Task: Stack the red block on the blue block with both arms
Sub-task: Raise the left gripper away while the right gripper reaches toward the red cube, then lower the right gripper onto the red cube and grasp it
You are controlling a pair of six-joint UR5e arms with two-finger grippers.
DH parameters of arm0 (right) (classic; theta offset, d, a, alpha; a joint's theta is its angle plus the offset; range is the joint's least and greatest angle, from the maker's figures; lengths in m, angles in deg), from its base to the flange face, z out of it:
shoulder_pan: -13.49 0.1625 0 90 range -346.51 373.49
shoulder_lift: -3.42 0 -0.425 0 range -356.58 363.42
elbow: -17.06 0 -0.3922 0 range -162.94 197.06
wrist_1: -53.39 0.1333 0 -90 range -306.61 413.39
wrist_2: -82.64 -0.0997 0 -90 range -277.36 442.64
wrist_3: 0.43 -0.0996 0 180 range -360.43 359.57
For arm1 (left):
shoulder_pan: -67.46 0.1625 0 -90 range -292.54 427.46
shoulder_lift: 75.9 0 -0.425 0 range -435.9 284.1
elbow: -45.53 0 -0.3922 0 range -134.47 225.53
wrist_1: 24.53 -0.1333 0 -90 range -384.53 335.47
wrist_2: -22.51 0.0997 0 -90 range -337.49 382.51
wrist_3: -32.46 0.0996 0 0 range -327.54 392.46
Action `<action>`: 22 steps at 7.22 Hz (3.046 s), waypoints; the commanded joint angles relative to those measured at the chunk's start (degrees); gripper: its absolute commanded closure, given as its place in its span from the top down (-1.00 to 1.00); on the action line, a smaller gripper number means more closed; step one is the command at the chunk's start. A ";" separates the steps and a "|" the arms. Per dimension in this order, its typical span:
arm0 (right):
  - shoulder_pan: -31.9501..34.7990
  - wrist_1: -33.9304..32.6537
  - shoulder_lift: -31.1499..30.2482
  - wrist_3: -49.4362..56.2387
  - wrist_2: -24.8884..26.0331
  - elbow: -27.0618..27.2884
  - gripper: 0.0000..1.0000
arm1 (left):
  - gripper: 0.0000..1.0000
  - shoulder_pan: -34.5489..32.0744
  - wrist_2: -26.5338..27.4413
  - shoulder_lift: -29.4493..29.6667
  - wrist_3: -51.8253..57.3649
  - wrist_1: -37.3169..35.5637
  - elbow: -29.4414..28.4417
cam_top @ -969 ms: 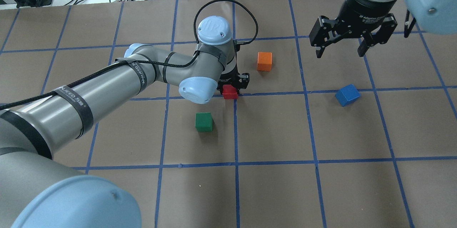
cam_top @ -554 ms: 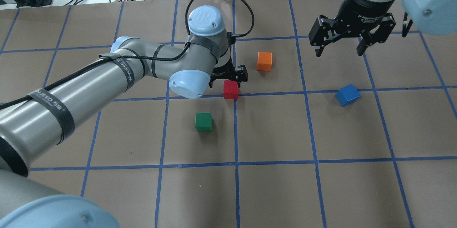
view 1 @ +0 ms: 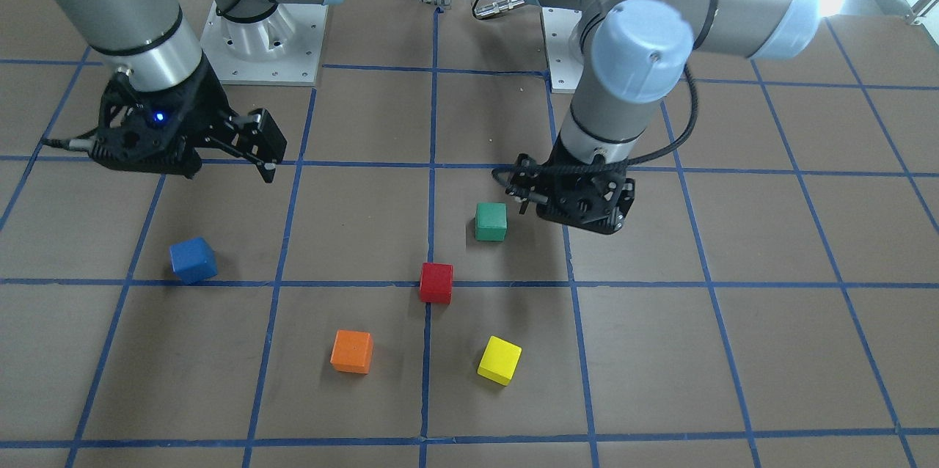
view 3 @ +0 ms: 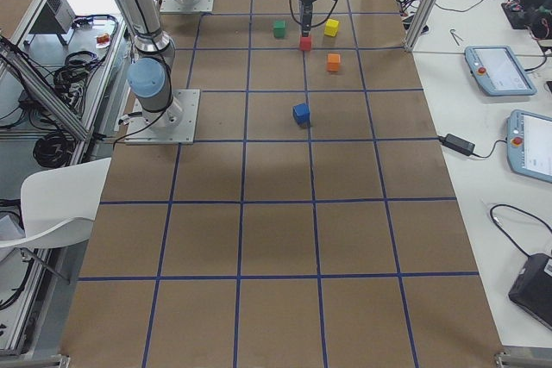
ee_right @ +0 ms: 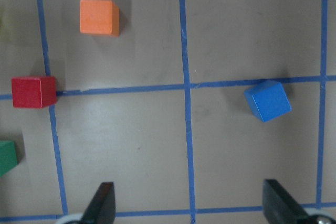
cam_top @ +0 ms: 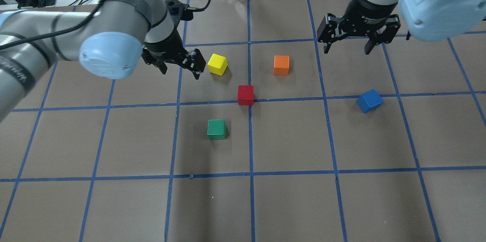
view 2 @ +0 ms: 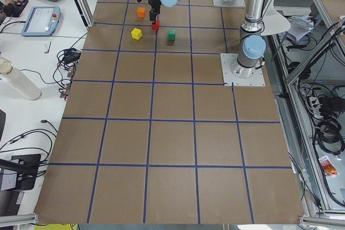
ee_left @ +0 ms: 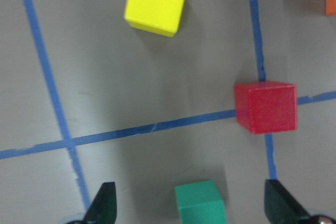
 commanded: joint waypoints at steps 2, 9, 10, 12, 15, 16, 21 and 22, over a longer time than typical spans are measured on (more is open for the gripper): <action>9.24 -14.17 11.11 -11.89 -0.08 -0.01 1.00 | 1.00 3.75 1.36 -12.38 3.05 11.29 -0.23; 19.01 -22.29 23.62 -19.06 -0.43 -0.19 1.00 | 1.00 3.14 2.50 -11.35 -3.46 14.11 -3.30; 19.62 -22.47 23.80 -19.05 -0.96 -0.36 1.00 | 1.00 3.40 2.51 -11.35 -3.90 15.07 -3.82; 19.80 -23.17 24.94 -19.31 -4.03 -0.28 1.00 | 1.00 3.58 2.59 -9.61 -4.07 17.00 -6.80; 19.81 -23.35 26.08 -19.41 -3.43 0.07 1.00 | 1.00 3.67 2.59 -9.59 -4.16 18.24 -7.88; 19.81 -23.35 26.44 -19.41 -2.99 0.07 1.00 | 1.00 3.58 2.59 -9.42 -4.16 18.16 -8.05; 19.63 -23.09 26.18 -19.32 -2.90 -0.71 -1.00 | 1.00 3.58 2.68 -9.50 -3.99 17.98 -7.87; 18.50 -21.17 23.57 -19.32 -2.90 -0.80 -1.00 | 1.00 3.58 2.68 -9.50 -3.99 17.98 -8.05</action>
